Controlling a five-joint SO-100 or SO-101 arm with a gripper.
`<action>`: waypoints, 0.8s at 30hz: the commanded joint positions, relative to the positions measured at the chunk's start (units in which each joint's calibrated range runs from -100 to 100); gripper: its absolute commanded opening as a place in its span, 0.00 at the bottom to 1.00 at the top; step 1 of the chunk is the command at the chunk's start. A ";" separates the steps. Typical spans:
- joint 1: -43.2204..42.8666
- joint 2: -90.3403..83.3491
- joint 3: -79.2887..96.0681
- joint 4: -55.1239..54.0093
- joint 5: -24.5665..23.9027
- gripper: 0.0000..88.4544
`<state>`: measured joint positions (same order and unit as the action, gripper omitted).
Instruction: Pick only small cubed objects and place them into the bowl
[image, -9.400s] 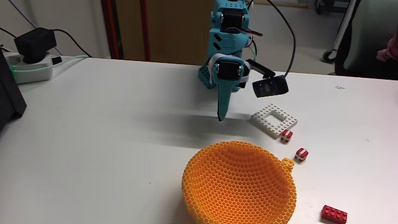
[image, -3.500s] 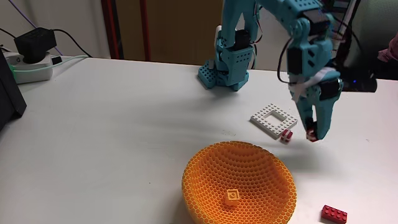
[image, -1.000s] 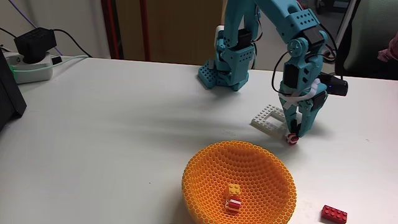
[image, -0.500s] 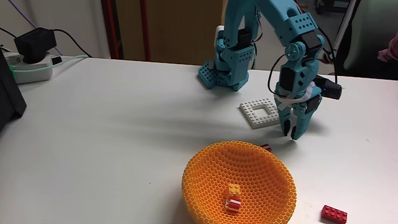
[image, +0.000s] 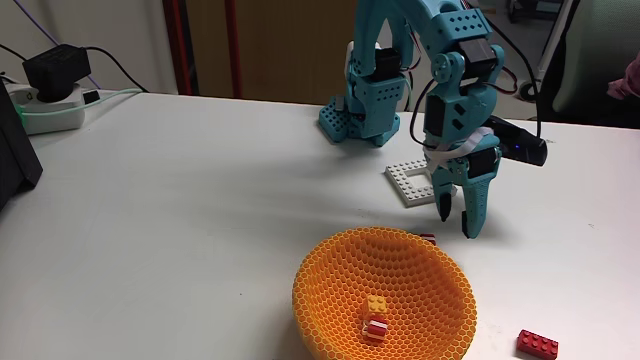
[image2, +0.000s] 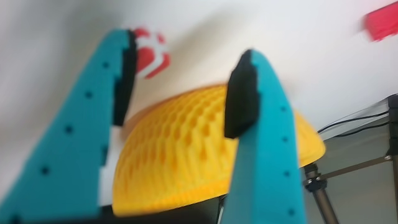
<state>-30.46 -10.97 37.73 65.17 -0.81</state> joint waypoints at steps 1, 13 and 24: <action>4.28 -2.29 -1.58 -0.62 1.07 0.29; 4.93 5.48 0.45 -7.91 1.90 0.24; 6.70 10.21 0.16 -11.48 3.47 0.13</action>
<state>-25.05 -1.33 38.13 54.30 2.17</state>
